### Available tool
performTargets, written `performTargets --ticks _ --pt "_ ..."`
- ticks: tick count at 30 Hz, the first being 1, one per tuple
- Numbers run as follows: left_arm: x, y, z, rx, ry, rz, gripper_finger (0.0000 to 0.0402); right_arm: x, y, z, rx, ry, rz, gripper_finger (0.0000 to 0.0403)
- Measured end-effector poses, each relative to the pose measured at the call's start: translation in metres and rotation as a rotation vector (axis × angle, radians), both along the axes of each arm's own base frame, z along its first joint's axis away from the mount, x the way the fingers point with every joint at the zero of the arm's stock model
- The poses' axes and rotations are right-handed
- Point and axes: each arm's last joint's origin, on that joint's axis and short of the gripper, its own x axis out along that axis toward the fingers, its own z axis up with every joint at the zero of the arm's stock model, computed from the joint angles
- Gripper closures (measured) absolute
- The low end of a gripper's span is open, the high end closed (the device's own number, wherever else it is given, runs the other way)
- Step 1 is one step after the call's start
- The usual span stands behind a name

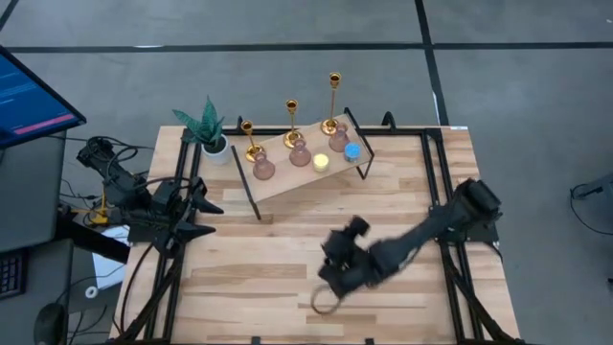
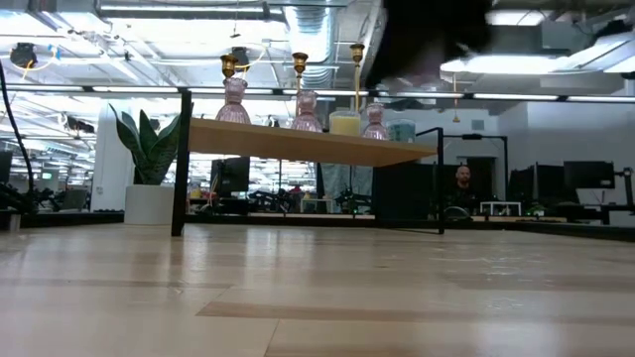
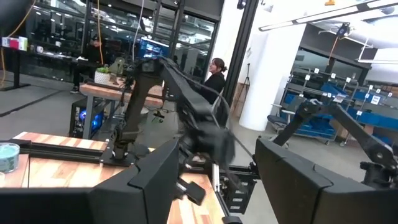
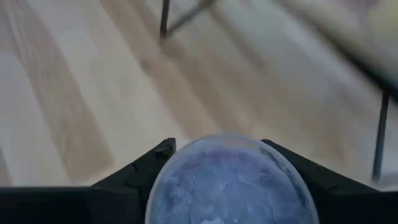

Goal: Pick & Place candle stick holders
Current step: Put the purple scented candle on the shelf

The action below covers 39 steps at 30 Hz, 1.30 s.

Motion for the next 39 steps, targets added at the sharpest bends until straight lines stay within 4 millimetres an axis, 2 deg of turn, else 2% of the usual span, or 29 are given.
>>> performTargets --ticks 7,12,20,22,24,28,35,39 --pt "0.0 0.0 0.0 0.001 -0.003 0.001 0.0187 0.041 -0.065 0.056 -0.036 -0.105 0.193 0.02" --pt "0.0 0.0 0.0 0.001 -0.004 0.001 0.0187 0.064 -0.107 0.074 -0.015 -0.21 0.294 0.0188" --pt "0.0 0.0 0.0 0.001 -0.004 0.001 0.0187 0.096 -0.159 0.058 0.039 -0.297 0.329 0.02" --pt "0.0 0.0 0.0 0.001 -0.004 0.001 0.0187 0.094 -0.169 0.048 0.05 -0.236 0.317 0.0199" --pt "0.0 0.0 0.0 0.001 -0.004 0.001 0.0187 0.103 -0.176 0.046 0.058 -0.27 0.325 0.0192" --pt "0.0 0.0 0.0 0.001 -0.004 0.001 0.0187 0.108 -0.186 0.045 0.052 -0.281 0.324 0.0183" --pt "0.0 0.0 0.0 0.001 -0.004 0.001 0.0187 0.119 -0.194 0.038 0.038 -0.27 0.321 0.0199" --pt "0.0 0.0 0.0 0.001 -0.004 0.001 0.0187 0.125 -0.198 0.031 0.029 -0.254 0.315 0.0181"
